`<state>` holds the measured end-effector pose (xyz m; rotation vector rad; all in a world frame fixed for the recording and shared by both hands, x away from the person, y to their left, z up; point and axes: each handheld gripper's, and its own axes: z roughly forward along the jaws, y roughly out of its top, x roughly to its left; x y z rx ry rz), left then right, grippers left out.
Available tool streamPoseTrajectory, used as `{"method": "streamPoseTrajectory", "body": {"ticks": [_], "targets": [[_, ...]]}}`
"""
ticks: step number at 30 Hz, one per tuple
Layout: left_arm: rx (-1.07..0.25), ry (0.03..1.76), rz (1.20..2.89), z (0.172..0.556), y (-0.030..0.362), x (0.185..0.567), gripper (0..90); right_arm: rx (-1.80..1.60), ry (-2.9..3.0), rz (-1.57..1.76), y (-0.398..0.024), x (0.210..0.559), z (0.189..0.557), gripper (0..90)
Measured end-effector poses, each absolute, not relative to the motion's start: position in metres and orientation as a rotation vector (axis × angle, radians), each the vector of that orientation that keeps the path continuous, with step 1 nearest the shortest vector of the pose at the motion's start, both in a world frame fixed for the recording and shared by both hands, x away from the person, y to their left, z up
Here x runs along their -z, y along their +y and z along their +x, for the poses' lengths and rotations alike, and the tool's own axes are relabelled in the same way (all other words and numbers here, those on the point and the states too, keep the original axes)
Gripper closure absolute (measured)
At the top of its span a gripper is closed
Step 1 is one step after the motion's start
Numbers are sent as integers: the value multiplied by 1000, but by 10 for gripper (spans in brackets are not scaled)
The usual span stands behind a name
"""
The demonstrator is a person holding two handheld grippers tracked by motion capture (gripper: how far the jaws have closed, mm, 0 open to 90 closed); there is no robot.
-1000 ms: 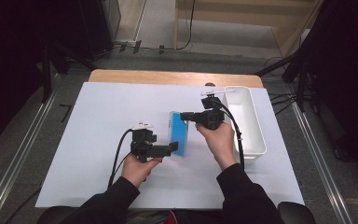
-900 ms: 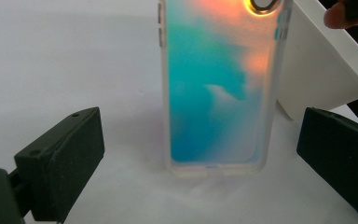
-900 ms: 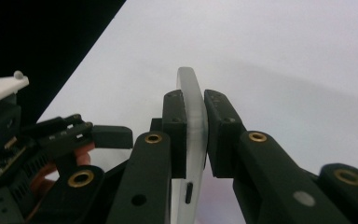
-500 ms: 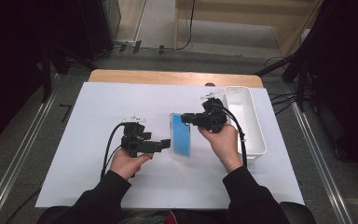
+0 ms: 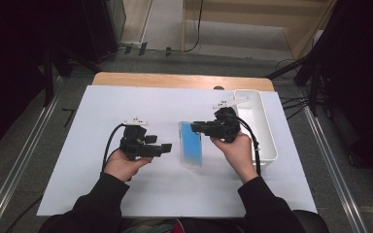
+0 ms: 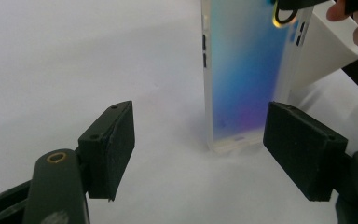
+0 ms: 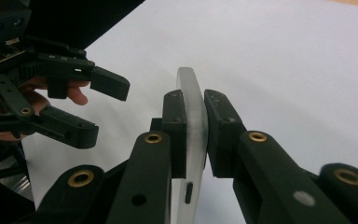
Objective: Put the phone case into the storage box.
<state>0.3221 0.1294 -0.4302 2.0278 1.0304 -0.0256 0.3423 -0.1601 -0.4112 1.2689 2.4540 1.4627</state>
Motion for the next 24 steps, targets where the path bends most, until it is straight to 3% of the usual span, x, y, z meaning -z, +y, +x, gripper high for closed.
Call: {"method": "streamPoseTrajectory", "body": {"ticks": [3,9,17,24], "targets": [[42,1012,2045,322,131,429,246,-1456,2460,1247,-161,410,340,779],[64,926,2067,322,133,429,336,-1450,2481,1209,-163,409,337,779],[60,871,2084,321,136,422,337,-1432,2519,1131,-164,406,331,779],[164,859,2070,327,142,420,334,-1440,2554,1088,-164,405,327,779]]}}
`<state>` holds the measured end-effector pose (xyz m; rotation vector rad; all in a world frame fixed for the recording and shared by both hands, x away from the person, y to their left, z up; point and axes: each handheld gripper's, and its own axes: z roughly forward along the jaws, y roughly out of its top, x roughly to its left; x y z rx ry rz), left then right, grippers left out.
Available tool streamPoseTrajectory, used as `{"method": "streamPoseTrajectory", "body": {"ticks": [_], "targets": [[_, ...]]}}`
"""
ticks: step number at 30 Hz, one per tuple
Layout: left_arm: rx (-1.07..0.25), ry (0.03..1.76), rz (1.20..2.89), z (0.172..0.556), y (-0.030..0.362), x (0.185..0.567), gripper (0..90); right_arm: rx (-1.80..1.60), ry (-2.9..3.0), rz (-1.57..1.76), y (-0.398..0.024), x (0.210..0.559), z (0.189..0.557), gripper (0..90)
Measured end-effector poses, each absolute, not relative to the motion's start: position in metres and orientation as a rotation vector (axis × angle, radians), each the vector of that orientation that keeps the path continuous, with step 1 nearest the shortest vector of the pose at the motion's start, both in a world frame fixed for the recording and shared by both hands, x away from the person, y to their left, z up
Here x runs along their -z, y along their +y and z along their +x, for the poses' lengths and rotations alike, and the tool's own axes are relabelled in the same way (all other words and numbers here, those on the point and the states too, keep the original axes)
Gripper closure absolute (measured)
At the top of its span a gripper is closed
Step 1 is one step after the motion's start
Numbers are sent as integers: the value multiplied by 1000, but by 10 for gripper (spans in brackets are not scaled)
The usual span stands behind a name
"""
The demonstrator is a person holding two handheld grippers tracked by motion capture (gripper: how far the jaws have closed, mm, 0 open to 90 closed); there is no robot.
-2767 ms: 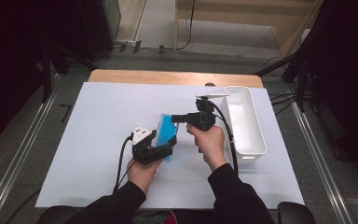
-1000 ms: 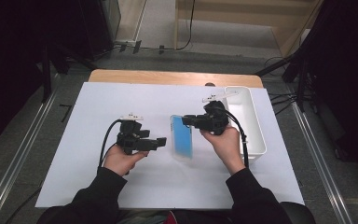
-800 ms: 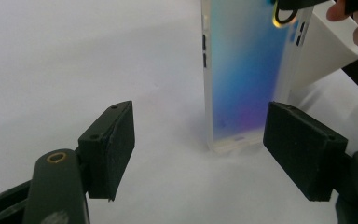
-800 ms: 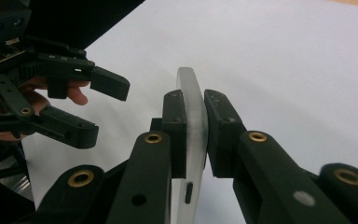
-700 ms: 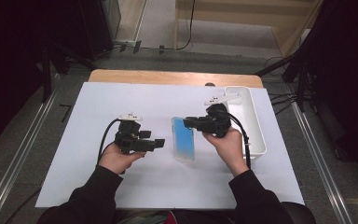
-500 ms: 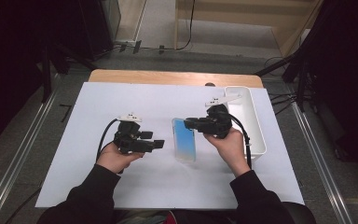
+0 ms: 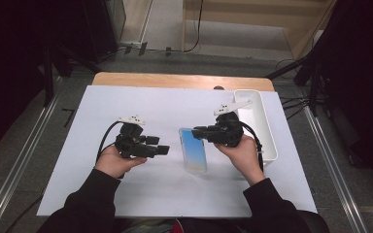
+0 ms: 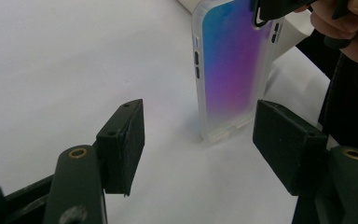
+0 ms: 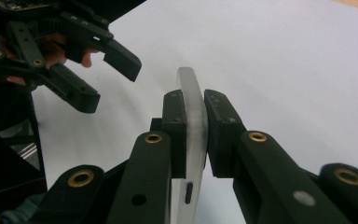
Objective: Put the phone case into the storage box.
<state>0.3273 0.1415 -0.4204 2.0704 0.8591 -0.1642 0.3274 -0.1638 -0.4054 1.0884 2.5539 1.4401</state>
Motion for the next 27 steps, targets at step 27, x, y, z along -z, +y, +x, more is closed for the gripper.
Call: {"method": "streamPoseTrajectory", "body": {"ticks": [27], "targets": [[199,627,2088,326,141,412,331,-1509,2756,815,-162,400,319,779]]}}
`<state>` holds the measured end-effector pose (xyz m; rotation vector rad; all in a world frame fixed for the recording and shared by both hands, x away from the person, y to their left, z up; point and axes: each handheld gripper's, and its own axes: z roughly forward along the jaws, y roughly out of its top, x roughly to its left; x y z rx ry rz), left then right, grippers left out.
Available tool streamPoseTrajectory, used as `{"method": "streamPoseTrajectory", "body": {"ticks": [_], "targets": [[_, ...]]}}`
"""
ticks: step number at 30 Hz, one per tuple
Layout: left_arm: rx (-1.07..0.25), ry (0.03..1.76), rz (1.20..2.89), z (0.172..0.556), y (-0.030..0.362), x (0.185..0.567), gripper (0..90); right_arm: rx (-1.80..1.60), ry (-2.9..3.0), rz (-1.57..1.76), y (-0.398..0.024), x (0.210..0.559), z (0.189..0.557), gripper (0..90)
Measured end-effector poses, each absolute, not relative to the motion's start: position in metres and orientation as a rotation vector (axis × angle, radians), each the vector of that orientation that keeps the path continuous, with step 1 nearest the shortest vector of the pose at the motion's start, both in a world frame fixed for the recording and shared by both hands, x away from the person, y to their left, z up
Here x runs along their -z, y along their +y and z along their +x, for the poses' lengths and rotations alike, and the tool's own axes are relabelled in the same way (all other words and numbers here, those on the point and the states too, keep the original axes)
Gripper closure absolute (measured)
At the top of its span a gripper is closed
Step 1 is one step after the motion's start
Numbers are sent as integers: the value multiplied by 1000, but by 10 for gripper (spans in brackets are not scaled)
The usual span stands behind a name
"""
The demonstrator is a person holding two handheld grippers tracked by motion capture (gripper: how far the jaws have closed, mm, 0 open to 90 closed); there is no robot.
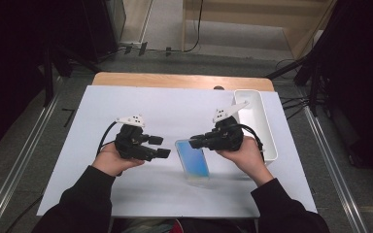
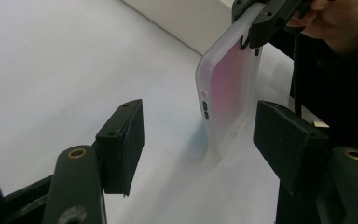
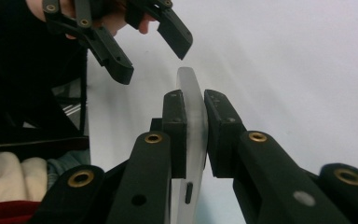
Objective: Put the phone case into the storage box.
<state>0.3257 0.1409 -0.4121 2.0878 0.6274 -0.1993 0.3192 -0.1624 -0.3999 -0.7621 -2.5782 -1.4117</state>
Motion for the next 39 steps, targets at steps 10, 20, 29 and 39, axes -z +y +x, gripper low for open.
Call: {"method": "streamPoseTrajectory", "body": {"ticks": [10,20,29,39], "targets": [[289,575,2064,329,140,408,331,1416,-2564,-647,-157,395,322,779],[314,525,2087,334,131,403,334,1387,-2540,-541,-152,395,329,778],[344,488,2135,339,120,406,338,1353,-2528,-484,-150,394,335,778],[336,468,2188,340,115,403,462,1327,-2514,-453,-145,397,340,778]]}}
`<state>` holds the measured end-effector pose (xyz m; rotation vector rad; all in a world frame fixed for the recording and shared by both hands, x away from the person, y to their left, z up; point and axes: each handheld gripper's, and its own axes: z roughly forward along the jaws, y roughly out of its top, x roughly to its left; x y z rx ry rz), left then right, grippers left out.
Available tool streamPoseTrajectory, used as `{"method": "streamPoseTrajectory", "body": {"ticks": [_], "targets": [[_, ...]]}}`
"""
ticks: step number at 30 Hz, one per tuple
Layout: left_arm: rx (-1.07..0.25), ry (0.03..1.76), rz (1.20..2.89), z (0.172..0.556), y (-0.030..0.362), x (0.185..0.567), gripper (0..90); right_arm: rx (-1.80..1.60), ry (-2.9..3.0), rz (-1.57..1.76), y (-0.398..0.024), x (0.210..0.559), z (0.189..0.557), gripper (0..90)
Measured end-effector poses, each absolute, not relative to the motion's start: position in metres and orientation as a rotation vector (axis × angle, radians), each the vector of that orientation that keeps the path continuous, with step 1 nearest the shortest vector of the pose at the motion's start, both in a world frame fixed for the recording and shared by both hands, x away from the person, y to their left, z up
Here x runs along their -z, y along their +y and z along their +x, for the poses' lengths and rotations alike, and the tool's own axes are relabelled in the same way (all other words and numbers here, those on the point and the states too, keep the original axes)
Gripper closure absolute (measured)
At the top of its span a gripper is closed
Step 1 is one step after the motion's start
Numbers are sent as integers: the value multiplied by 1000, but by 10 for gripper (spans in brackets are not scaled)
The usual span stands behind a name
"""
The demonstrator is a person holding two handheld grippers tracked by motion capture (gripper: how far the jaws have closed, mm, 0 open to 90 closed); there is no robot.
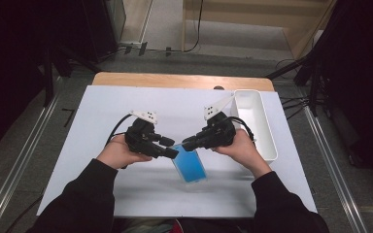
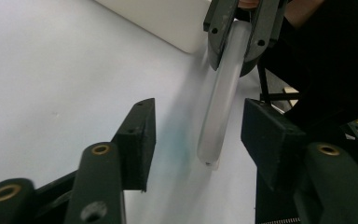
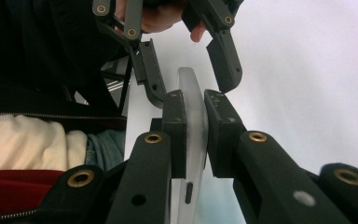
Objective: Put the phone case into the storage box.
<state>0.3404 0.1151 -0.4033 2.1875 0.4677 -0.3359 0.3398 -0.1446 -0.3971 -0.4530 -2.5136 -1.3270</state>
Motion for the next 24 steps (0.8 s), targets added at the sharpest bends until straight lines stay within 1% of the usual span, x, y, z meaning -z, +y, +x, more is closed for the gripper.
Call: {"method": "streamPoseTrajectory", "body": {"ticks": [3,6,14,16,24], "targets": [[348,467,2192,340,115,404,523,1319,-2505,-454,-142,397,340,778],[348,466,2216,338,113,404,558,1320,-2498,-454,-140,398,341,778],[364,441,2213,339,114,404,747,1311,-2480,-476,-139,398,341,778],[355,428,2225,338,113,403,765,1312,-2476,-476,-139,398,342,778],[379,400,2217,337,112,401,787,1312,-2447,-474,-141,398,343,777]]}}
